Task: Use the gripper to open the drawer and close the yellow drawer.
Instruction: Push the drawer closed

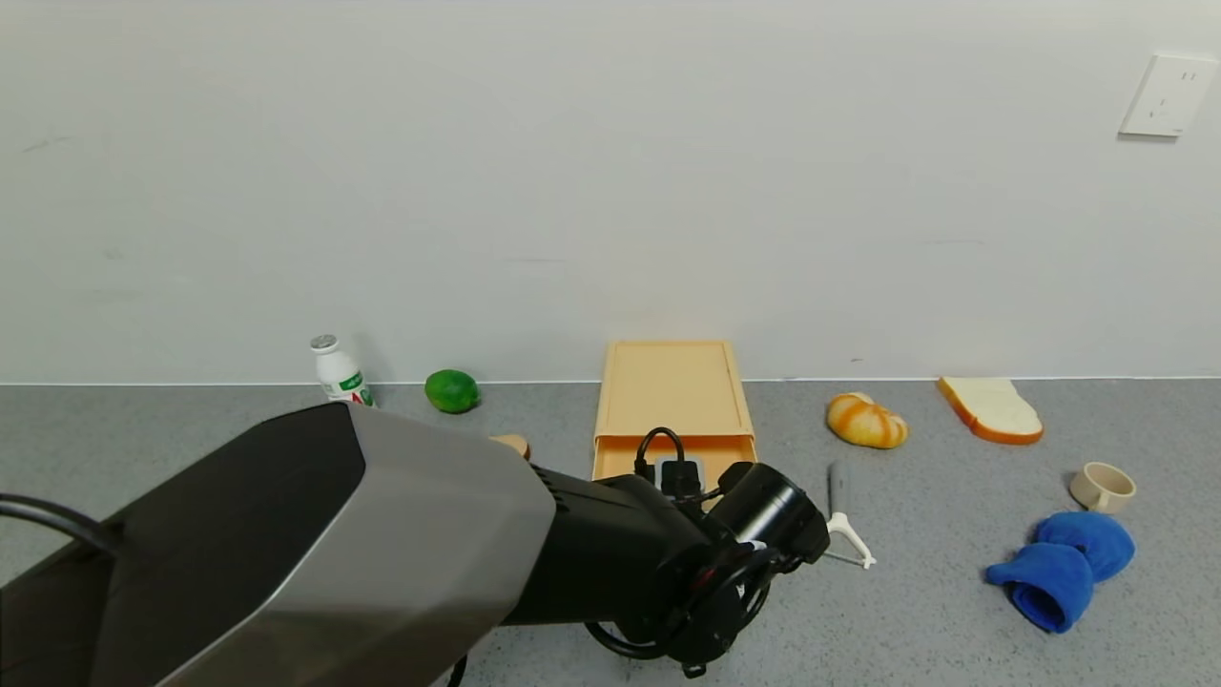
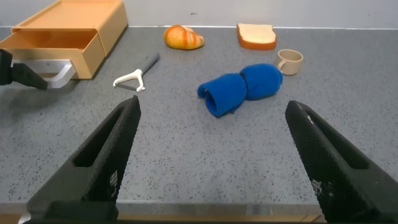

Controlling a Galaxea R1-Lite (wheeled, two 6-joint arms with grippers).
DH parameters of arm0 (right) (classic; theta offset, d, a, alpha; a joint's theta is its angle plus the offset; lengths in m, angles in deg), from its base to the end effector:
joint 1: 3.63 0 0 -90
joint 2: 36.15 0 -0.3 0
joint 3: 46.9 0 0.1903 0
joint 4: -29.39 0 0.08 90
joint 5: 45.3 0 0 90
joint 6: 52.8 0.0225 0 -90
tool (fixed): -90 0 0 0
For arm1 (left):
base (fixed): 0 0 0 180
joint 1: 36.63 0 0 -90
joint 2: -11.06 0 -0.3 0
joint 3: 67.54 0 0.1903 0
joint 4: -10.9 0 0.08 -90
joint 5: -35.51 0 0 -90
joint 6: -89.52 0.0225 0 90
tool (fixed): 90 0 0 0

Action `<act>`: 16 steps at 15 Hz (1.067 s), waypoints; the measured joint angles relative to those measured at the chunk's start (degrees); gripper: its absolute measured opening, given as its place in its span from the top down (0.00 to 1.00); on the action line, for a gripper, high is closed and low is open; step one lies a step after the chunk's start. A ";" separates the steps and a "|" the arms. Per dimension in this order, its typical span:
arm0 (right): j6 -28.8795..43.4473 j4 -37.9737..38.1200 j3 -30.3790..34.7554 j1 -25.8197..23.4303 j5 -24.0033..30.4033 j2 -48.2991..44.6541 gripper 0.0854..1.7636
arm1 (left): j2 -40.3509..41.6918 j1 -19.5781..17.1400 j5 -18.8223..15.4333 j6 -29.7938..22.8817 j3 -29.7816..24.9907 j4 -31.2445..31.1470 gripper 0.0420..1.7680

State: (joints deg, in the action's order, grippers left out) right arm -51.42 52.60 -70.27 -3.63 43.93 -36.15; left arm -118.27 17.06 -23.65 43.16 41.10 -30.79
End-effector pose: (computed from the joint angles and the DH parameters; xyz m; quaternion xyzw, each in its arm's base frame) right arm -0.0228 -0.0003 0.0758 0.0121 -0.0015 -0.0067 0.9999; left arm 0.2546 -0.3269 0.0768 -0.0099 0.4190 -0.0049 0.9079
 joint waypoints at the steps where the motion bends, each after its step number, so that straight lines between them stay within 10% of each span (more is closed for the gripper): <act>1: 0.00 0.00 0.00 0.00 0.00 0.00 0.03 | -0.11 -0.27 0.00 0.50 0.34 0.02 0.03; 16: 0.00 0.00 0.00 0.00 0.00 0.00 0.03 | -5.18 -6.94 -0.55 7.31 10.89 0.00 0.03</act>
State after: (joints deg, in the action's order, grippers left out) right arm -51.42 52.60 -70.27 -3.63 43.93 -36.15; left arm -123.45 10.12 -24.20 50.47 51.99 -30.79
